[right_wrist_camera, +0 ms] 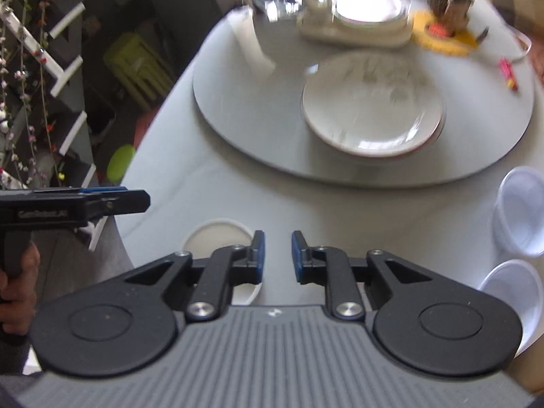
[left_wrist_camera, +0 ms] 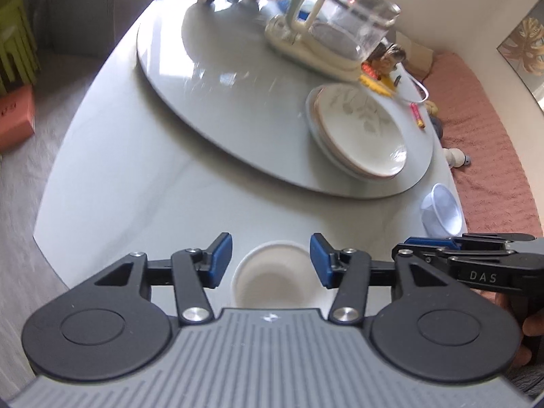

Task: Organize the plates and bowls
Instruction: 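Close both grippers on the rim of the white ceramic bowl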

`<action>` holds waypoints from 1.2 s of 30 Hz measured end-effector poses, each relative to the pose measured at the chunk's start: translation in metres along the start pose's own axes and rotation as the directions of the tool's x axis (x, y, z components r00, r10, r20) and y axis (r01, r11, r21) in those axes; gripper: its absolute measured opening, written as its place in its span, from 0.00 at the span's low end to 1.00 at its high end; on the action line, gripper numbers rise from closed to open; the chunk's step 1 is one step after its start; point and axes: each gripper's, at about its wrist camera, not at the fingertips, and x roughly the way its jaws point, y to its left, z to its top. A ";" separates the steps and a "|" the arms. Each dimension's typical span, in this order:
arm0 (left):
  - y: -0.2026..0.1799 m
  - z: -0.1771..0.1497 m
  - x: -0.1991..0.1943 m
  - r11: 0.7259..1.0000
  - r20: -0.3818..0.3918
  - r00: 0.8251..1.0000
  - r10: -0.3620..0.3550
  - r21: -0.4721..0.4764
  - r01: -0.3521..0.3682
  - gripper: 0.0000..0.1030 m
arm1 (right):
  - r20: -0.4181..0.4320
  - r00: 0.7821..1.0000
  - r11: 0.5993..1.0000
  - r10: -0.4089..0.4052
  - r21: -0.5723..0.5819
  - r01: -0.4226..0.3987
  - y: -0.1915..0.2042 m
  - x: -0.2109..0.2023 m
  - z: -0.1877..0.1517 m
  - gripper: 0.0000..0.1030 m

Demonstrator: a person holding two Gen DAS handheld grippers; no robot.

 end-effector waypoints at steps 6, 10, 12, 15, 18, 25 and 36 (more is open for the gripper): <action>0.019 -0.022 0.025 0.999 -0.056 0.998 -0.014 -0.039 0.011 0.54 | -0.067 0.998 0.998 0.016 -0.052 -0.020 0.012 0.028 -0.008 0.30; 0.019 -0.031 0.038 1.000 -0.090 0.996 -0.005 -0.026 0.002 0.54 | -0.128 0.991 0.998 0.034 -0.040 -0.040 0.015 0.048 -0.014 0.30; 0.017 -0.035 0.042 1.000 -0.095 0.995 -0.005 -0.013 0.003 0.53 | -0.157 0.987 0.999 0.031 -0.029 -0.036 0.015 0.056 -0.015 0.30; 0.017 -0.036 0.051 1.000 -0.113 0.994 -0.005 -0.014 0.004 0.49 | -0.176 0.984 0.999 0.030 -0.026 -0.036 0.016 0.063 -0.017 0.30; 0.019 -0.038 0.058 1.000 -0.130 0.991 -0.010 -0.025 0.007 0.45 | -0.187 0.982 0.999 0.033 -0.020 -0.037 0.017 0.069 -0.018 0.30; 0.015 -0.040 0.070 1.000 -0.146 0.989 0.008 -0.007 -0.009 0.25 | -0.202 0.979 1.000 0.020 -0.008 -0.022 0.016 0.078 -0.019 0.29; 0.012 -0.037 0.076 1.000 -0.152 0.988 0.017 -0.004 -0.018 0.12 | -0.200 0.980 0.999 0.019 0.041 -0.011 0.007 0.079 -0.023 0.17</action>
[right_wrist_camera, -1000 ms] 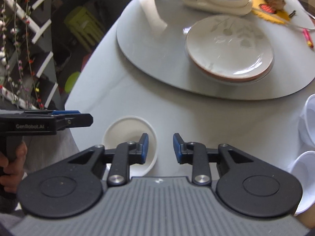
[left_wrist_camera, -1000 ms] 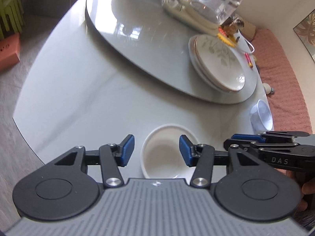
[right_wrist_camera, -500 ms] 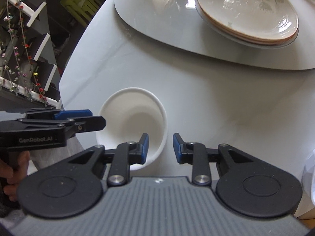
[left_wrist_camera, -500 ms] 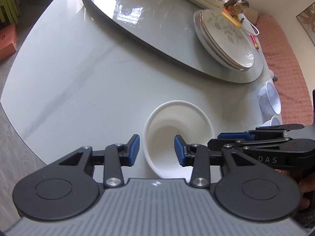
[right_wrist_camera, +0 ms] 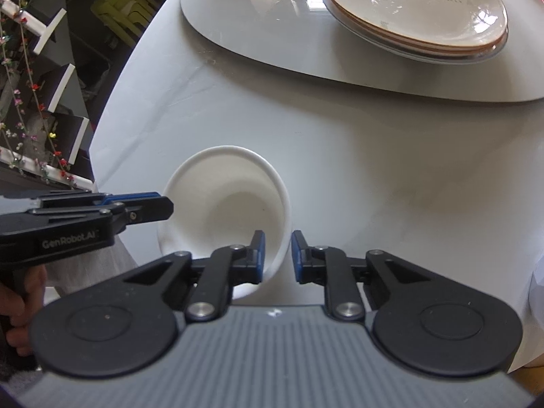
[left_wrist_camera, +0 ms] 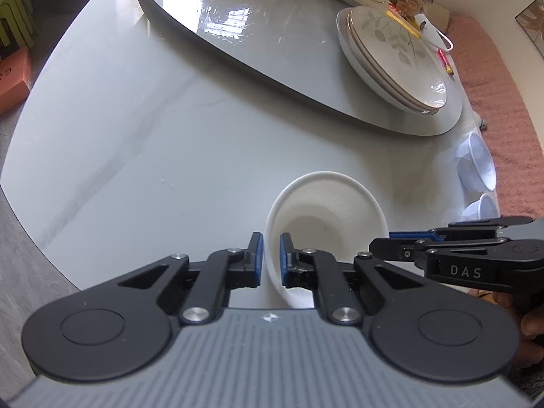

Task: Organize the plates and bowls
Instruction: 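Close both grippers on the rim of the white ceramic bowl, then lift the ceramic bowl with both grippers and carry it toward the plastic bowls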

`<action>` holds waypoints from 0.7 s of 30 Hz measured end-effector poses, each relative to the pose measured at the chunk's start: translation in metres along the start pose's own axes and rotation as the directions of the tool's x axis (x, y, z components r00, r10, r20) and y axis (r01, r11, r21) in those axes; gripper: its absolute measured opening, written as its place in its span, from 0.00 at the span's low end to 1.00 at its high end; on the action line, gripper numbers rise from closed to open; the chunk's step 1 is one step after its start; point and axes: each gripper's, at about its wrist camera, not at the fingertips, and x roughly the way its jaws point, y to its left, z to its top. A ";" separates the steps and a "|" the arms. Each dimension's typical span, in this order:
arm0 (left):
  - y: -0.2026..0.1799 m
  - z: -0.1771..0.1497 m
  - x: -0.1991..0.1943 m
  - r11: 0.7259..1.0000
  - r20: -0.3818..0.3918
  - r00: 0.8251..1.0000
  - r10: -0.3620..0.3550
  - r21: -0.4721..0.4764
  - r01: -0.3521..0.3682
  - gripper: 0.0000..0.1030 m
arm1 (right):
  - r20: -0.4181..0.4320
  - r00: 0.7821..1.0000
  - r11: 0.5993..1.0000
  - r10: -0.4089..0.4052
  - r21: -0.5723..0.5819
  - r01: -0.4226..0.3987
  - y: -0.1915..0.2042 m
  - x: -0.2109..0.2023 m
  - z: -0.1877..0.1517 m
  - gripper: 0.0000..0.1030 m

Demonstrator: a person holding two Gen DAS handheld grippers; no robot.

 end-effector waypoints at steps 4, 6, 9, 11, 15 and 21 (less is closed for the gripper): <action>-0.004 0.002 -0.002 1.000 -0.006 1.000 -0.011 0.004 0.011 0.12 | 0.004 1.000 1.000 0.000 0.010 0.000 -0.004 -0.002 -0.001 0.17; -0.009 0.004 -0.003 1.000 -0.004 1.000 -0.010 0.021 0.010 0.12 | 0.015 1.000 1.000 -0.003 0.013 0.002 -0.006 -0.006 -0.001 0.17; -0.020 0.009 -0.002 0.999 -0.007 1.000 -0.013 0.045 0.013 0.12 | 0.026 1.000 0.999 -0.011 0.032 0.010 -0.012 -0.009 -0.001 0.17; -0.029 0.013 -0.001 0.998 -0.005 1.000 -0.017 0.063 0.017 0.12 | 0.036 0.999 0.999 -0.022 0.042 0.020 -0.017 -0.012 0.000 0.17; -0.046 0.023 0.002 0.995 -0.012 0.999 -0.035 0.089 0.036 0.12 | 0.072 0.996 0.998 -0.047 0.055 0.044 -0.028 -0.022 0.002 0.17; -0.081 0.040 0.012 0.990 -0.029 0.998 -0.055 0.130 0.058 0.12 | 0.093 0.992 0.991 -0.084 0.116 0.073 -0.056 -0.035 0.005 0.17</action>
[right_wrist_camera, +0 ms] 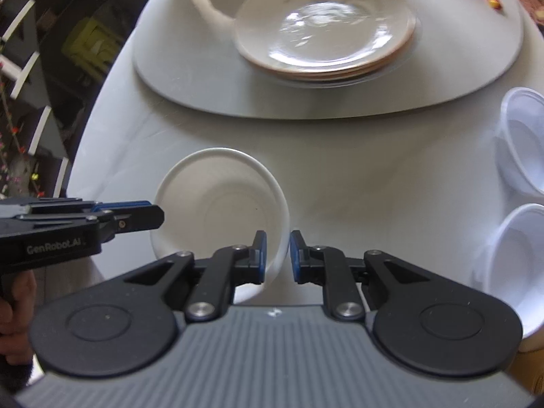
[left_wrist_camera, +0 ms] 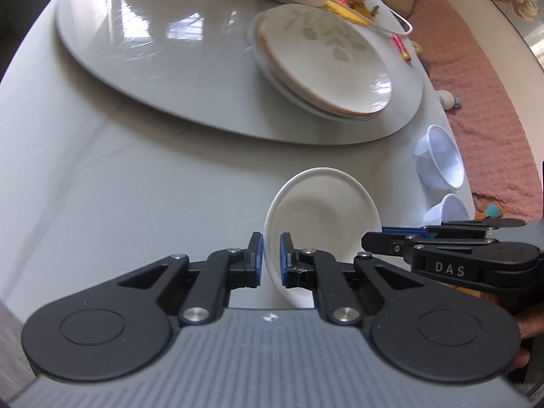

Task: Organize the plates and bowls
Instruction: 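Lift the ceramic bowl with both grippers and carry it toward the plastic bowls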

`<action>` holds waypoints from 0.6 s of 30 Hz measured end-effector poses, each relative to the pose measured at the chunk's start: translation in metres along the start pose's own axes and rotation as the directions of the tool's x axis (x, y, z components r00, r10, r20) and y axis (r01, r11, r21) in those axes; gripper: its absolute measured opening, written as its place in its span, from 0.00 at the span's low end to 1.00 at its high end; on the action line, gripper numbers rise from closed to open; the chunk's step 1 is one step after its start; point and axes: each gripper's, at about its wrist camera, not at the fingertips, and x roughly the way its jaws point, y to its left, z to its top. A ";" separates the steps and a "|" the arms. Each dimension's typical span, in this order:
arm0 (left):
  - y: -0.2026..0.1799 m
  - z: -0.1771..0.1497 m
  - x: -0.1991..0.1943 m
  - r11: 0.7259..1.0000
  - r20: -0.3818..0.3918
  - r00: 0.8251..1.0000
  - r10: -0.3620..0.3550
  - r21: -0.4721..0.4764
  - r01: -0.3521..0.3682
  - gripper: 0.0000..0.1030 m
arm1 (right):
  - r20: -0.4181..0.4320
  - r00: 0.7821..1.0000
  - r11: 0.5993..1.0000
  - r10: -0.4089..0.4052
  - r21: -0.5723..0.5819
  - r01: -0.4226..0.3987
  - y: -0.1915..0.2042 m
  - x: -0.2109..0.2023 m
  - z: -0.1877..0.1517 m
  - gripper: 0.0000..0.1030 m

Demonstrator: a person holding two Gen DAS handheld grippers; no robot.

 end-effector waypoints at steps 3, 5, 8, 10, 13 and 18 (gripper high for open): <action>-0.015 0.010 0.006 1.000 -0.008 1.000 -0.001 0.030 0.001 0.12 | 0.015 1.000 1.000 -0.015 0.011 0.015 -0.013 -0.005 0.002 0.17; -0.023 0.015 0.011 0.999 -0.016 1.000 -0.002 0.040 0.003 0.12 | 0.029 0.999 1.000 -0.023 0.020 0.023 -0.020 -0.008 0.002 0.17; -0.030 0.017 0.021 0.999 -0.043 0.999 -0.016 0.029 0.017 0.12 | 0.033 0.999 0.999 -0.035 0.043 0.033 -0.033 -0.009 0.001 0.17; -0.035 0.017 0.026 0.999 -0.052 0.999 -0.012 0.038 0.014 0.12 | 0.032 0.999 0.998 -0.032 0.062 0.030 -0.039 -0.013 0.001 0.17; -0.038 0.017 0.028 0.999 -0.067 0.998 -0.017 0.043 0.020 0.12 | 0.046 0.999 0.997 -0.020 0.070 0.017 -0.046 -0.016 -0.003 0.17; -0.045 0.020 0.032 0.997 -0.081 0.997 0.001 0.081 0.006 0.12 | 0.058 0.998 0.994 -0.005 0.105 -0.001 -0.055 -0.017 -0.010 0.17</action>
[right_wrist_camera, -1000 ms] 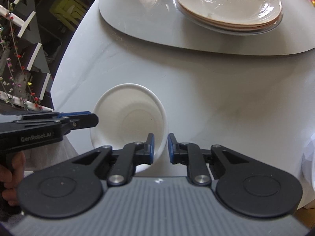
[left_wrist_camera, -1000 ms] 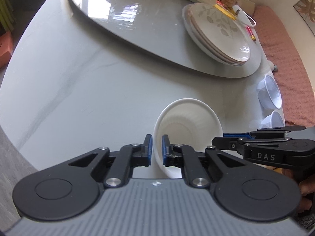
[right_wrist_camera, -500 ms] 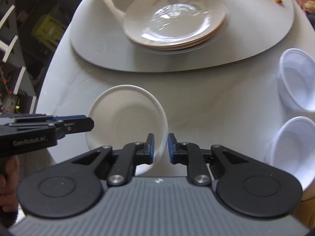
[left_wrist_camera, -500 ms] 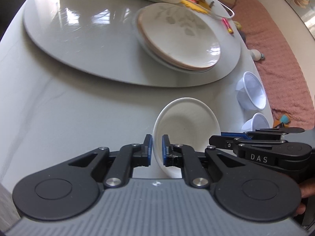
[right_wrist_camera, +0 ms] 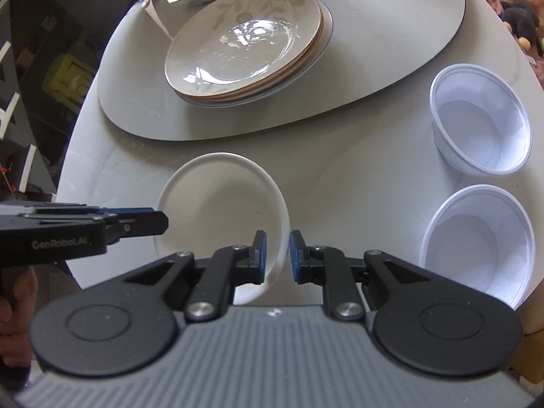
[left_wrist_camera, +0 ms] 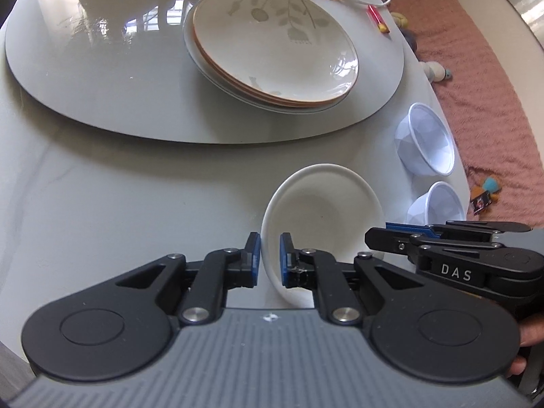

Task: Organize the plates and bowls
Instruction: 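Lift the ceramic bowl with both grippers and carry it toward the plastic bowls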

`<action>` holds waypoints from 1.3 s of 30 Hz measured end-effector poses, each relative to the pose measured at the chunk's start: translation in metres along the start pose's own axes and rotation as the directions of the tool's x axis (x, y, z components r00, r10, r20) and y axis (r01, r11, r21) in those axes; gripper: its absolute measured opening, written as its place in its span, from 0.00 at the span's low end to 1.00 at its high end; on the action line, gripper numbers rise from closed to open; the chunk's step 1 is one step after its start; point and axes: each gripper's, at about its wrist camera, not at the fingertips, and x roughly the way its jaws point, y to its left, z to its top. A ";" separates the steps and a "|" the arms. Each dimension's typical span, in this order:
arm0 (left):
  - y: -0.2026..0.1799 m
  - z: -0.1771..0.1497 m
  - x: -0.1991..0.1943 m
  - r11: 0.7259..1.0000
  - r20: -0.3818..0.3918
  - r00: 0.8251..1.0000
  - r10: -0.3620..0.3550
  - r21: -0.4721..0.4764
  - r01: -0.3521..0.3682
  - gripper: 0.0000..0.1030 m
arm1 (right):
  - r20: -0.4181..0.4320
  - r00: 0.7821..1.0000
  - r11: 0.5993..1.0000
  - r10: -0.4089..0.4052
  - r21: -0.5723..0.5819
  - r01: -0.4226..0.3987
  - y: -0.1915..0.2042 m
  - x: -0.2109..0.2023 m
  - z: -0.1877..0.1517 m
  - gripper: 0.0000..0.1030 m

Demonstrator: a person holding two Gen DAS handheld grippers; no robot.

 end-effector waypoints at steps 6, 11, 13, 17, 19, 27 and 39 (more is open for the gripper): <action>0.009 0.002 0.006 1.000 -0.039 0.999 -0.017 -0.019 0.016 0.12 | -0.003 1.000 1.000 0.003 0.015 -0.003 -0.002 0.004 -0.002 0.17; 0.008 0.004 0.006 1.000 -0.035 0.999 -0.015 -0.023 0.014 0.12 | -0.006 1.000 0.999 -0.026 -0.018 0.026 0.003 0.007 -0.001 0.17; 0.006 0.006 0.005 1.000 -0.031 0.999 -0.024 -0.016 0.024 0.12 | -0.002 1.000 0.999 -0.023 -0.023 0.023 0.006 0.007 0.001 0.17; 0.005 0.009 -0.002 1.000 -0.011 1.000 -0.012 -0.006 0.012 0.12 | 0.001 0.999 0.999 -0.036 -0.001 0.036 0.006 0.006 0.003 0.17; 0.006 0.011 -0.008 1.000 0.001 1.000 -0.010 -0.010 0.010 0.12 | 0.027 0.999 0.999 -0.032 0.004 0.032 0.007 0.000 0.004 0.18; -0.007 0.023 -0.059 0.999 0.094 0.995 -0.026 0.038 0.023 0.13 | 0.141 0.989 0.999 -0.034 0.010 0.033 0.012 -0.044 0.011 0.18; -0.053 0.019 -0.137 0.978 0.214 0.972 -0.096 0.202 0.052 0.13 | 0.332 0.942 0.998 -0.057 0.002 0.060 0.039 -0.125 0.015 0.18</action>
